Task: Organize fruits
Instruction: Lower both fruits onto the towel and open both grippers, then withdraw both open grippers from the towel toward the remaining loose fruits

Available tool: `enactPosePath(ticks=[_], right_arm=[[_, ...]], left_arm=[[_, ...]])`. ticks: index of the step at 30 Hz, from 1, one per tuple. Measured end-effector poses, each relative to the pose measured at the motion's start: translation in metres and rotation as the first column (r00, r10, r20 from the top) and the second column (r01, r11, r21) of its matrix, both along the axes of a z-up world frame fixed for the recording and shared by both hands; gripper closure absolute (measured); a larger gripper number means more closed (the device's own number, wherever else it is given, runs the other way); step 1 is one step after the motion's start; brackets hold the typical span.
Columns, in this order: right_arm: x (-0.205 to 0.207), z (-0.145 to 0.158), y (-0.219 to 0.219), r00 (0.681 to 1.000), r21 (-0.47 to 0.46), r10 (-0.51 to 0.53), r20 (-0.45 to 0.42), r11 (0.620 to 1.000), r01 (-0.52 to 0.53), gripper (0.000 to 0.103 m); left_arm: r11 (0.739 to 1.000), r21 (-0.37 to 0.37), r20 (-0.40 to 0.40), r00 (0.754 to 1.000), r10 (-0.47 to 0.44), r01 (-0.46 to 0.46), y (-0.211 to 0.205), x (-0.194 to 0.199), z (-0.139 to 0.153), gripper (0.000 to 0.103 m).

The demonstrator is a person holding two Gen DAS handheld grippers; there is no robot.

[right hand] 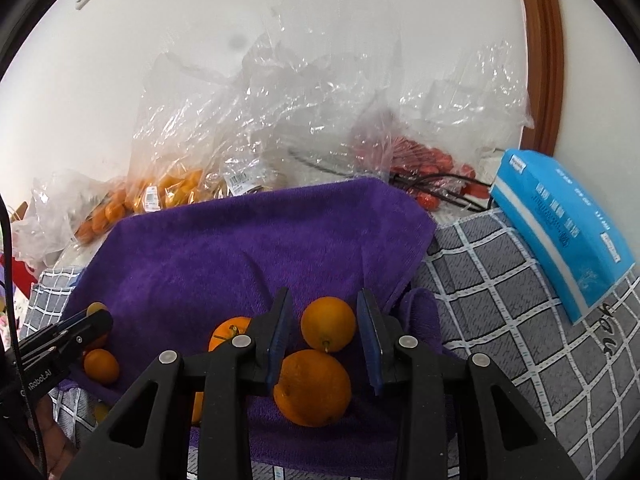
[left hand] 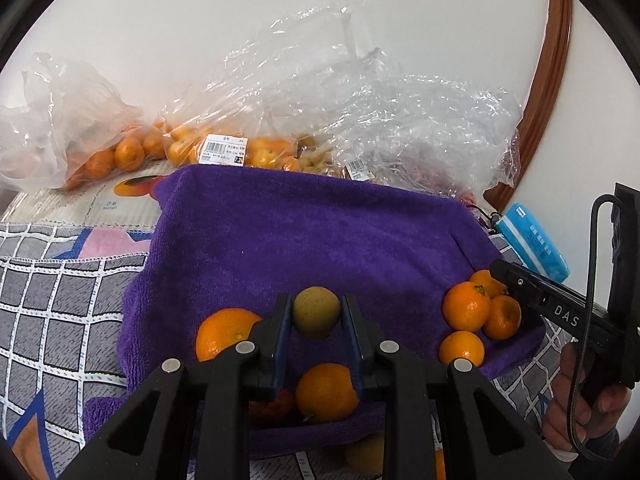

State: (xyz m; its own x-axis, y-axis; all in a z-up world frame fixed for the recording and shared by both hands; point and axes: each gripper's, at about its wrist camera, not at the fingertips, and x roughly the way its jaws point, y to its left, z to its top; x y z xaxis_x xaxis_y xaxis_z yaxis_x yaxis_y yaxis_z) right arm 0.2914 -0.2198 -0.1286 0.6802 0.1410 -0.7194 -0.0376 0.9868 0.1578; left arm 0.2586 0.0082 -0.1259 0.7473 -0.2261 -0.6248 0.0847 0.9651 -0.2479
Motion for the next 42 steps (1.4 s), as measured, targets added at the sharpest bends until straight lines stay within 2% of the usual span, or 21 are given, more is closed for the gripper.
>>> enactPosePath(ticks=[2, 5, 10, 14, 18, 21, 23, 30, 35, 42], right_arm=[[-0.002, 0.002, 0.001, 1.0, -0.007, -0.002, 0.007, 1.0, 0.002, 0.063], [-0.004, 0.006, 0.001, 0.999, -0.018, -0.023, 0.023, 1.0, 0.023, 0.062], [-0.009, 0.015, 0.001, 0.999, 0.015, -0.016, 0.047, 1.0, 0.015, 0.062], [-0.017, 0.028, 0.008, 0.995, -0.015, -0.029, 0.091, 0.999, 0.03, 0.062], [-0.028, 0.042, 0.015, 0.996, -0.03, -0.01, 0.09, 0.999, 0.013, 0.062], [-0.04, 0.049, 0.02, 0.993, -0.085, -0.03, 0.117, 0.996, 0.04, 0.062], [-0.048, 0.052, 0.022, 0.992, -0.112, -0.046, 0.115, 0.992, 0.059, 0.062], [-0.077, 0.061, 0.023, 0.996, -0.089, -0.05, 0.068, 0.994, 0.056, 0.062], [-0.105, 0.077, 0.025, 0.997, -0.102, -0.046, 0.057, 0.993, 0.051, 0.062], [-0.141, 0.085, 0.03, 0.997, -0.074, -0.041, 0.067, 0.996, 0.046, 0.062]], left_arm=[[1.0, -0.001, 0.015, 1.0, 0.001, -0.001, 0.0, -0.003, 0.002, 0.079], [1.0, 0.002, 0.028, 1.0, 0.007, -0.008, 0.001, -0.005, 0.004, 0.073], [1.0, -0.007, 0.044, 0.999, 0.017, -0.017, 0.003, -0.007, 0.008, 0.072], [1.0, -0.018, 0.056, 0.998, 0.021, -0.02, 0.004, -0.009, 0.009, 0.072], [0.999, -0.018, 0.066, 0.997, 0.043, -0.042, 0.005, -0.011, 0.01, 0.072], [0.998, -0.022, 0.083, 0.995, 0.06, -0.058, 0.008, -0.013, 0.013, 0.072], [0.998, -0.026, 0.093, 0.993, 0.067, -0.065, 0.01, -0.014, 0.015, 0.072], [0.998, -0.025, 0.121, 0.991, 0.059, -0.056, 0.006, -0.024, 0.038, 0.072], [1.0, -0.026, 0.114, 0.993, 0.003, 0.0, -0.003, -0.049, 0.054, 0.072], [1.0, 0.015, 0.073, 0.997, -0.003, 0.002, 0.01, -0.088, 0.049, 0.071]])
